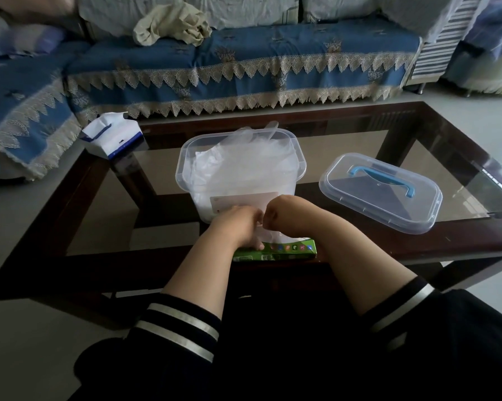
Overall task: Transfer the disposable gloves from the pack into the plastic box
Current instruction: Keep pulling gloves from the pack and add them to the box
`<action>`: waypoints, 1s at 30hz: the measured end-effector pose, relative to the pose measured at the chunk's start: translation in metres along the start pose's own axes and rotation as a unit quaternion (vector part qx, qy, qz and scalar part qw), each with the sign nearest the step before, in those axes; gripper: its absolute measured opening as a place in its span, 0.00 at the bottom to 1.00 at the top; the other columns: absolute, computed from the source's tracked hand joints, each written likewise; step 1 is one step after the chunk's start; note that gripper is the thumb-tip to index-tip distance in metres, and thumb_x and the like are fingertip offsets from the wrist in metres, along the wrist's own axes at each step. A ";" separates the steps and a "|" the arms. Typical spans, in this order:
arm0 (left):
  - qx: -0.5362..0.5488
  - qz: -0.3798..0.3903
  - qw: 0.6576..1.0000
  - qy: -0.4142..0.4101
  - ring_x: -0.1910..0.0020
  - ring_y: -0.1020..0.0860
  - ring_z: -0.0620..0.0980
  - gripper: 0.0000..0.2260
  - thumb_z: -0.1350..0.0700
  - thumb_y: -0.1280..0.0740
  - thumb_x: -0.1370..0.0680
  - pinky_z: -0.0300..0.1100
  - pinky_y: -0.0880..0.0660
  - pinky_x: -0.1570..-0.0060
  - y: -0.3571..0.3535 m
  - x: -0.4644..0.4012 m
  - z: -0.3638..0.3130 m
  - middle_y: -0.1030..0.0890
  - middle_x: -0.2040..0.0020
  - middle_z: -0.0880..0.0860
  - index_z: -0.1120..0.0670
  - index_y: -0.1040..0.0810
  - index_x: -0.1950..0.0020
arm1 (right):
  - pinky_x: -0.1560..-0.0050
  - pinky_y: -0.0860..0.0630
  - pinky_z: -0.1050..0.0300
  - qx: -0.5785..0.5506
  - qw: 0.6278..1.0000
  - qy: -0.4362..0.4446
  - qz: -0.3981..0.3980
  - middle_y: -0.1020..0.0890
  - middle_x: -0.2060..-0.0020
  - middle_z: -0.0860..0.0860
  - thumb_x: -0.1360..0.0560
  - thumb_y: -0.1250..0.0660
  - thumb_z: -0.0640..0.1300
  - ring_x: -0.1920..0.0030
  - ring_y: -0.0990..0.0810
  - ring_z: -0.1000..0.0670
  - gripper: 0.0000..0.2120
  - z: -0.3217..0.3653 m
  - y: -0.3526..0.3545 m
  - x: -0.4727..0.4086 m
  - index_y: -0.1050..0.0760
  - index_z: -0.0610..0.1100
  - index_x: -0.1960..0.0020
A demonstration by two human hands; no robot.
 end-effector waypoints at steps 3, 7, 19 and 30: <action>0.001 0.008 1.000 0.003 0.40 0.24 0.53 0.23 0.49 0.24 0.30 0.48 0.25 0.43 -0.002 -0.001 0.000 0.22 0.39 0.50 0.49 0.25 0.36 | 0.60 0.31 0.58 -0.024 1.000 -0.004 0.013 0.18 0.54 0.44 0.24 0.33 0.46 0.58 0.25 0.47 0.09 -0.004 0.000 -0.003 0.20 0.41 0.52; 0.001 0.015 1.000 0.002 0.42 0.24 0.53 0.21 0.50 0.24 0.29 0.46 0.26 0.48 -0.002 -0.001 0.001 0.22 0.41 0.50 0.50 0.24 0.39 | 0.58 0.27 0.54 -0.064 0.997 0.022 0.036 0.18 0.56 0.45 0.24 0.34 0.45 0.59 0.23 0.48 0.08 -0.007 0.002 0.001 0.21 0.41 0.55; -0.016 0.068 0.997 -0.028 0.33 0.28 0.53 0.28 0.52 0.28 0.25 0.42 0.32 0.38 0.002 0.007 -0.017 0.29 0.29 0.53 0.56 0.32 0.27 | 0.48 0.23 0.54 -0.632 0.754 0.116 -0.137 0.21 0.62 0.50 0.30 0.35 0.43 0.57 0.22 0.52 0.05 -0.016 0.077 0.046 0.25 0.41 0.56; 0.441 -0.410 0.781 -0.165 0.46 0.22 0.35 0.32 0.30 0.48 0.25 0.36 0.23 0.45 0.154 0.077 0.001 0.21 0.42 0.47 0.52 0.32 0.33 | 0.48 0.24 0.59 -0.355 0.703 0.209 -0.580 0.26 0.53 0.51 0.26 0.31 0.41 0.51 0.23 0.50 0.04 -0.008 0.132 0.095 0.22 0.48 0.53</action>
Point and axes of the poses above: each hand's wrist, its own x-axis away from the middle knuckle, its own y-axis out of the back of the hand, z = x × y, the point moved 8 cm from there along -x, towards the middle knuckle
